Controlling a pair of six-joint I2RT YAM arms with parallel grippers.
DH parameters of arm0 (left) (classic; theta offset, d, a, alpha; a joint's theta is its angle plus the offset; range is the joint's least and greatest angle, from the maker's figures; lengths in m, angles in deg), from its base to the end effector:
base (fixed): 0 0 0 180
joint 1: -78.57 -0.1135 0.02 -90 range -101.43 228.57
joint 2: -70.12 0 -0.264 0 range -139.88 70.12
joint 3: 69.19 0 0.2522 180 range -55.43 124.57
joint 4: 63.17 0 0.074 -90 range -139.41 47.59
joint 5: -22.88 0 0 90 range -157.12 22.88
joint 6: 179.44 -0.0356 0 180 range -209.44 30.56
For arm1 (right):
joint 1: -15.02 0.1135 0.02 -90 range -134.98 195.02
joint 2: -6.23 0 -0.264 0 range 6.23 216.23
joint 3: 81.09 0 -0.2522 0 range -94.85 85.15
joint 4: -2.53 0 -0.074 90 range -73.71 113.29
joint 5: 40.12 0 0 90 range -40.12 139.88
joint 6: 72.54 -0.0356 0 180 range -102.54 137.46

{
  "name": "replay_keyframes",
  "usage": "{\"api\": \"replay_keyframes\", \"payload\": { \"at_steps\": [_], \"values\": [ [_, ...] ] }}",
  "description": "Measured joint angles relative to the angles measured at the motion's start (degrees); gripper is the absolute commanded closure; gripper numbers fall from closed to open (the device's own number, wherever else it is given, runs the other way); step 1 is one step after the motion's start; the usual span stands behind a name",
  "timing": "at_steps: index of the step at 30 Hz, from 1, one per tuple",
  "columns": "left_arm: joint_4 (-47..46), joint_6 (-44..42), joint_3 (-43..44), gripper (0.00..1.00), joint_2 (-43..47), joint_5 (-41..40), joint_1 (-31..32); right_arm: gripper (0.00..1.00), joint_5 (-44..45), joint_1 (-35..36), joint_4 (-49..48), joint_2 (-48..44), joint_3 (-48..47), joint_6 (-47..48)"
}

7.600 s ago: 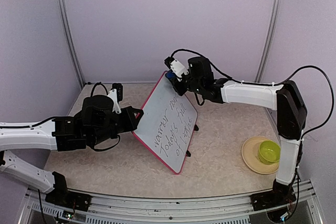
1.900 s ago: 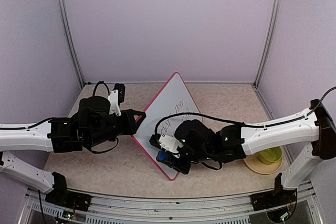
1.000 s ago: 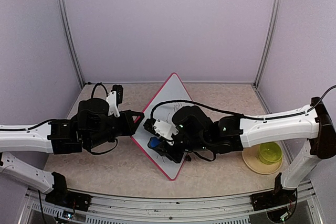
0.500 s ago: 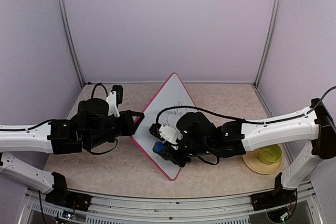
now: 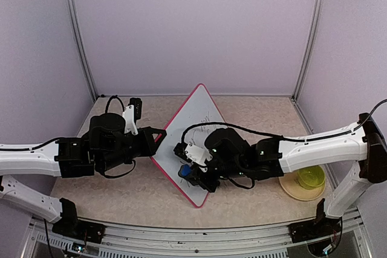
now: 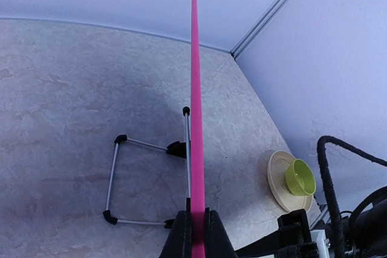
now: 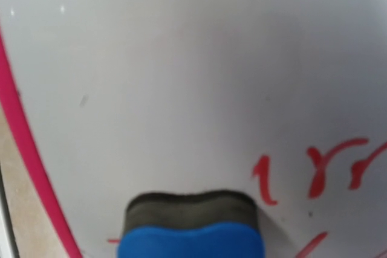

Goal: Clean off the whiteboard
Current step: Erase the whiteboard at the center of the board.

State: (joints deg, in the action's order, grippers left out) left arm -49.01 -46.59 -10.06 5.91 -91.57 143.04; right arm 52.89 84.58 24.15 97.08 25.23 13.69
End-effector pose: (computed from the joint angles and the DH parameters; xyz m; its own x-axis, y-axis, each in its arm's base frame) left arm 0.1240 -0.2254 0.2938 -0.5482 -0.2886 -0.7849 0.3822 0.7484 -0.5421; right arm 0.1241 0.3276 0.2344 -0.2789 -0.5603 -0.7799 -0.9051 0.4249 0.0184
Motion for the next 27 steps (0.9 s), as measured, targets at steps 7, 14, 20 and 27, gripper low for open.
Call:
{"api": "replay_keyframes", "payload": {
  "at_steps": [7, 14, 20, 27],
  "values": [
    [-0.2, 0.02, 0.02, 1.0, -0.04, 0.02, 0.0, 1.0, 1.07, -1.25, 3.58, 1.14, -6.16, 1.49],
    [-0.13, 0.17, 0.02, 1.0, -0.04, -0.09, -0.02, 1.0, 1.46, -1.88, 3.39, 1.68, -8.0, 1.97],
    [0.09, 0.15, 0.02, 1.0, -0.04, -0.22, -0.15, 1.0, 1.4, -1.92, -0.31, 1.2, -4.98, 1.03],
    [0.07, 0.15, 0.02, 1.0, -0.04, -0.15, -0.15, 1.0, 0.35, -2.47, -1.27, -0.13, 0.9, -0.55]
  ]
}}
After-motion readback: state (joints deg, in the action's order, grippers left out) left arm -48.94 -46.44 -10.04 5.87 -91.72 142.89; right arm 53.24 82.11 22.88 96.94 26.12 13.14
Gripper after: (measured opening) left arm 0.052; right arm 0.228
